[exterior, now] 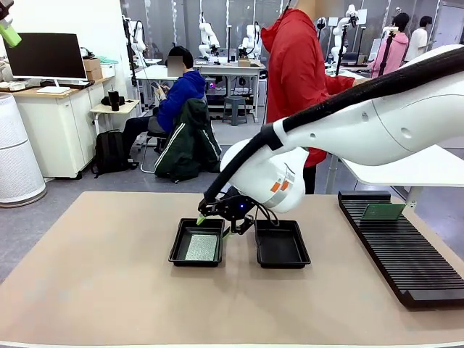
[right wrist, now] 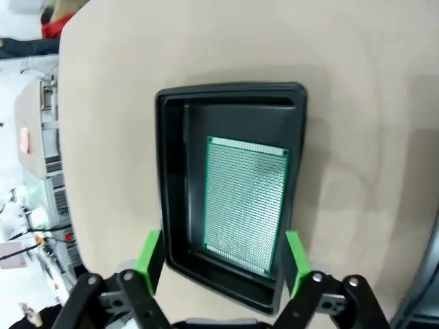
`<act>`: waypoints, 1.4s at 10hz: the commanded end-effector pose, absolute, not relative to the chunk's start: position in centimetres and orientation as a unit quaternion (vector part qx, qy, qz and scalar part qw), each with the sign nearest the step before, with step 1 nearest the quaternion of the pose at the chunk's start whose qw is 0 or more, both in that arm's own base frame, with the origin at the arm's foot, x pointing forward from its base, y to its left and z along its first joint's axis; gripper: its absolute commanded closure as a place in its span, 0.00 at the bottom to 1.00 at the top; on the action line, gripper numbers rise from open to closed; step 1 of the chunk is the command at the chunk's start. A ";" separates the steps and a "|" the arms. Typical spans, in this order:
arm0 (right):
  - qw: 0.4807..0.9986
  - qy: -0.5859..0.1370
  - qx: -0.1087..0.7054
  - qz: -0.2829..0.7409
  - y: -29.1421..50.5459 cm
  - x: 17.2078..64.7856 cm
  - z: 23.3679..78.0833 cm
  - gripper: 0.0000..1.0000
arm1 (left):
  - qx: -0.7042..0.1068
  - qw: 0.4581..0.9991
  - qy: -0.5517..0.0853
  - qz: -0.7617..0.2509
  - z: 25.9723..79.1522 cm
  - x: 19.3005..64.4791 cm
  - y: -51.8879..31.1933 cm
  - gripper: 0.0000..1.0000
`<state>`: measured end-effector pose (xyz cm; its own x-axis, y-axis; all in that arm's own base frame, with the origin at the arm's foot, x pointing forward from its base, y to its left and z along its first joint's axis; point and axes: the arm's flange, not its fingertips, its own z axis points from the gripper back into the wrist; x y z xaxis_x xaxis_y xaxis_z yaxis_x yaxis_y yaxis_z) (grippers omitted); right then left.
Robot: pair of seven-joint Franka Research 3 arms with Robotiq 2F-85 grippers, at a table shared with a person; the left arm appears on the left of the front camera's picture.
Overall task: Inspect and transfer BCBs to ESD trays.
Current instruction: Pick up the Blank PCB from the PCB Rack and place it in the left ESD tray.
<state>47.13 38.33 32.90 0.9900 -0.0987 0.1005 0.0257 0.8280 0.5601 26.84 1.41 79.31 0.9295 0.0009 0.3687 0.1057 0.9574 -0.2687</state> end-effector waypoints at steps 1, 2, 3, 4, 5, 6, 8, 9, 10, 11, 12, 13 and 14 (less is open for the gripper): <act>0.967 -0.061 0.245 -0.037 39.2 46.9 35.7 0.00 | -0.143 0.972 -0.187 -0.026 79.1 26.7 1.4 0.00; 0.970 -0.058 0.235 -0.033 39.2 46.4 36.7 0.00 | -0.143 0.972 -0.187 -0.026 79.1 26.7 1.4 0.00; 0.973 -0.057 0.222 -0.035 39.0 46.0 37.6 0.00 | -0.143 0.972 -0.187 -0.026 79.1 26.7 1.4 0.00; 0.976 -0.056 0.207 -0.039 38.7 45.5 38.4 0.00 | -0.143 0.972 -0.187 -0.026 79.1 26.7 1.4 0.00; 0.977 -0.057 0.199 -0.041 38.5 45.1 39.1 0.00 | -0.143 0.972 -0.187 -0.026 79.1 26.7 1.4 0.00; 0.979 -0.057 0.190 -0.045 38.3 44.9 39.7 0.00 | -0.143 0.972 -0.187 -0.026 79.1 26.7 1.4 0.00; 0.982 -0.049 0.177 -0.050 38.1 44.6 40.3 0.00 | -0.143 0.972 -0.187 -0.026 79.1 26.7 1.4 0.00; 0.983 -0.047 0.170 -0.052 38.1 44.5 40.5 0.00 | -0.143 0.972 -0.187 -0.026 79.1 26.7 1.4 0.00; 0.983 -0.047 0.170 -0.053 38.1 44.5 40.6 0.00 | -0.143 0.972 -0.187 -0.026 79.1 26.7 1.4 0.00; 0.983 -0.048 0.170 -0.053 38.0 44.5 40.7 0.00 | -0.143 0.972 -0.187 -0.026 79.1 26.7 1.4 0.00; 0.981 -0.047 0.186 -0.041 37.9 44.7 40.2 0.00 | -0.143 0.972 -0.187 -0.026 79.1 26.7 1.4 0.00; 0.981 -0.047 0.186 -0.041 37.9 44.7 40.2 0.00 | -0.143 0.972 -0.187 -0.026 79.1 26.7 1.4 0.00; 0.981 -0.047 0.186 -0.041 37.9 44.7 40.2 0.00 | -0.143 0.972 -0.187 -0.026 79.1 26.7 1.4 0.00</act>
